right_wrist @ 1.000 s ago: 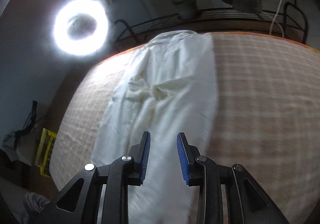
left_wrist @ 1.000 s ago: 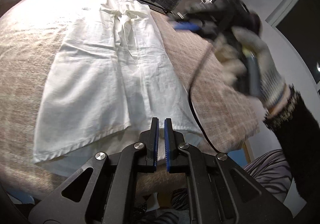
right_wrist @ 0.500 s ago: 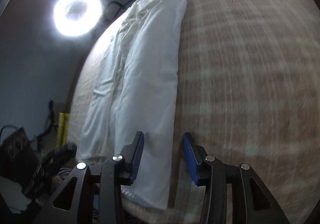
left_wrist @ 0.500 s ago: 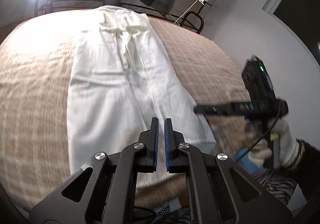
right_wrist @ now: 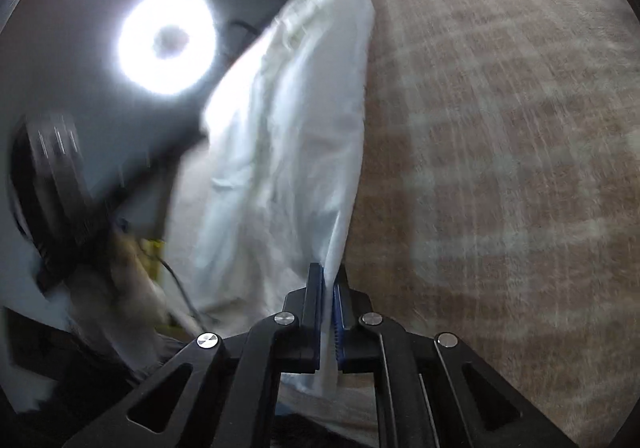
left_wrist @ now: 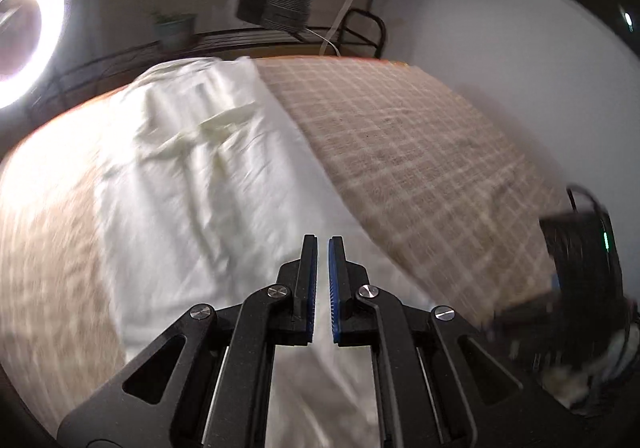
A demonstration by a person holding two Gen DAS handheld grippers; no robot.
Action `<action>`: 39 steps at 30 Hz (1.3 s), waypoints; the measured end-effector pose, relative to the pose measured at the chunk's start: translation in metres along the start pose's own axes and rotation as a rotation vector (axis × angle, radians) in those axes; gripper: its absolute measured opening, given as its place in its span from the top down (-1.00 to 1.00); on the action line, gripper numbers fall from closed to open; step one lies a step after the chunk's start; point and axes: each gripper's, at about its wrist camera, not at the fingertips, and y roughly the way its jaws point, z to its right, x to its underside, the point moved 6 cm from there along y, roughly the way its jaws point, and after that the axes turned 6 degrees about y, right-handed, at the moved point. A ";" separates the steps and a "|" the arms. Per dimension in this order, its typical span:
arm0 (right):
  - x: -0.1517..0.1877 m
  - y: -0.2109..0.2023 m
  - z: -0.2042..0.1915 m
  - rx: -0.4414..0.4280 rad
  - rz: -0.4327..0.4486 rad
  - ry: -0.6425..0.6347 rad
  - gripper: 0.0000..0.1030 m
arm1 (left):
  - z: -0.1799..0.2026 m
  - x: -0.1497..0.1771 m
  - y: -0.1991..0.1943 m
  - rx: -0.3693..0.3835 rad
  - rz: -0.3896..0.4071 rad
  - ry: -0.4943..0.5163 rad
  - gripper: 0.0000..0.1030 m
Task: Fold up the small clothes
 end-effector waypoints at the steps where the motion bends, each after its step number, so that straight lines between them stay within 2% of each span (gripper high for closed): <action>1: 0.004 0.008 0.001 0.008 -0.021 0.002 0.97 | 0.000 -0.005 0.014 -0.010 -0.015 0.016 0.94; 5: 0.006 0.009 0.004 0.010 -0.021 0.008 0.97 | -0.010 -0.006 0.074 -0.072 -0.119 0.041 0.94; 7: 0.006 0.004 0.007 0.009 -0.018 0.003 0.97 | -0.013 0.004 0.093 -0.070 -0.154 0.034 0.94; 8: 0.006 0.004 0.007 0.008 -0.017 0.003 0.97 | -0.013 0.007 0.092 -0.069 -0.109 0.037 0.94; 10: 0.005 0.002 0.008 -0.002 -0.020 -0.002 0.97 | -0.013 0.010 0.091 -0.067 -0.082 0.046 0.94; 13: 0.005 -0.003 0.014 -0.030 -0.027 0.000 0.97 | -0.015 0.009 0.089 -0.059 -0.113 0.032 0.94; 14: 0.005 -0.006 0.016 -0.048 -0.032 0.002 0.95 | -0.014 0.007 0.083 -0.044 -0.119 0.029 0.94; 16: -0.002 -0.012 0.018 -0.100 -0.037 0.007 0.86 | -0.011 0.001 0.065 -0.017 -0.082 0.017 0.94; 18: -0.002 -0.022 0.017 -0.139 -0.029 -0.001 0.63 | -0.008 0.002 0.042 -0.001 -0.053 0.024 0.93; 20: -0.001 -0.026 0.018 -0.170 -0.044 -0.007 0.51 | -0.006 0.013 0.016 0.001 -0.042 0.038 0.93; 22: 0.002 -0.024 0.022 -0.163 -0.056 -0.002 0.50 | -0.006 0.027 -0.002 -0.012 -0.052 0.057 0.94; 23: 0.004 -0.022 0.025 -0.159 -0.065 0.004 0.58 | -0.009 0.040 -0.014 -0.025 -0.059 0.066 0.93; 24: 0.007 -0.020 0.028 -0.146 -0.072 0.008 0.85 | -0.011 0.048 -0.021 -0.034 -0.063 0.068 0.93; 26: 0.014 -0.016 0.035 -0.086 -0.098 0.004 0.97 | -0.022 0.071 -0.043 -0.079 -0.075 0.049 0.93; 29: 0.020 -0.019 0.035 -0.069 -0.107 0.008 0.96 | -0.042 0.094 -0.072 -0.111 -0.070 -0.025 0.93; 31: 0.023 -0.027 0.028 0.017 -0.108 -0.061 0.85 | -0.059 0.104 -0.087 -0.135 -0.055 -0.090 0.93; 32: 0.023 -0.033 0.021 0.060 -0.095 -0.100 0.83 | -0.069 0.110 -0.095 -0.145 -0.050 -0.129 0.93; 34: 0.017 -0.054 -0.003 0.085 -0.016 -0.189 0.80 | -0.083 0.119 -0.098 -0.151 -0.055 -0.186 0.93; 36: -0.002 -0.073 -0.031 0.125 0.113 -0.316 0.65 | -0.094 0.129 -0.095 -0.155 -0.084 -0.254 0.93; 39: -0.033 -0.071 -0.060 0.106 0.184 -0.374 0.65 | -0.099 0.135 -0.091 -0.107 -0.110 -0.335 0.93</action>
